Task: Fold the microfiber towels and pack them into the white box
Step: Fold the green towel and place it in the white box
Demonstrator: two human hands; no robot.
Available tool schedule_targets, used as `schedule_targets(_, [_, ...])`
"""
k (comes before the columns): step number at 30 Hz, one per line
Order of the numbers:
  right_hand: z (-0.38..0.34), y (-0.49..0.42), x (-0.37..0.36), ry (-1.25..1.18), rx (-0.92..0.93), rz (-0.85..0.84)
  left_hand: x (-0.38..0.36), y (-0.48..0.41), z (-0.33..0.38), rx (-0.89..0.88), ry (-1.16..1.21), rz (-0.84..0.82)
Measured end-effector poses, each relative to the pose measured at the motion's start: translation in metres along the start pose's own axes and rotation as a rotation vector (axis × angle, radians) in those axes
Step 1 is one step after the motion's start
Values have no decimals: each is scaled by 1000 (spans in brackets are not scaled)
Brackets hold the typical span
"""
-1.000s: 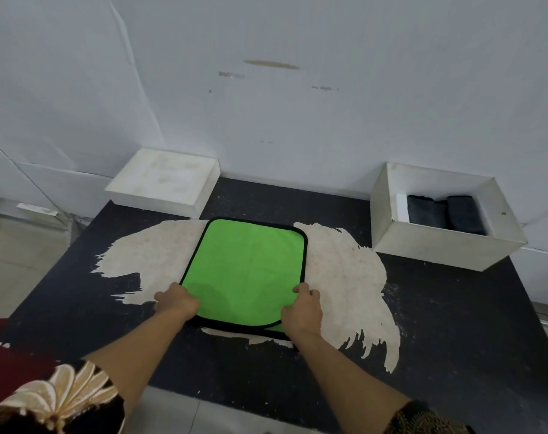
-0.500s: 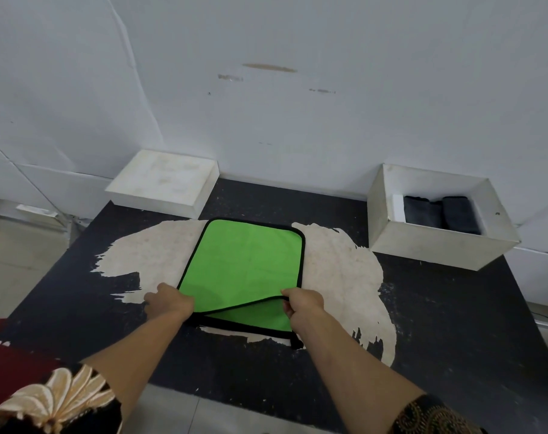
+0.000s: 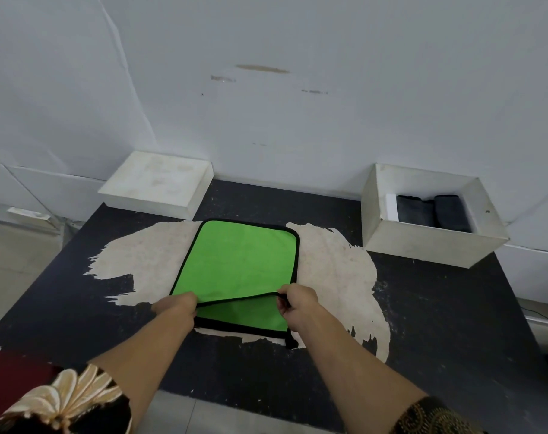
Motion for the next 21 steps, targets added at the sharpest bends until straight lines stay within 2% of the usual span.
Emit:
schedule_targets(4, [-2,-6,6,76,14,24,5,-10,5,-54,7,61])
schedule_targets(9, [0,-15,17,172,27,68,9,-18,15,-137,-71,7])
schedule_targets(14, [4,-24,23,279,60,115,14,-15,26,-166,-100,35])
schedule_targets(21, [-4,-29,21,203,50,62,15,-27,33,-173,-178,-62])
Point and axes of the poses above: each hand's wrist, its own y-axis away from the middle knuckle, its own x-axis out of the back of the hand, z = x × y, the point moved 3 cm from there along -y, towards the middle knuckle, and after that the axes turned 6 degrees about -z, right-handed, at the moved point
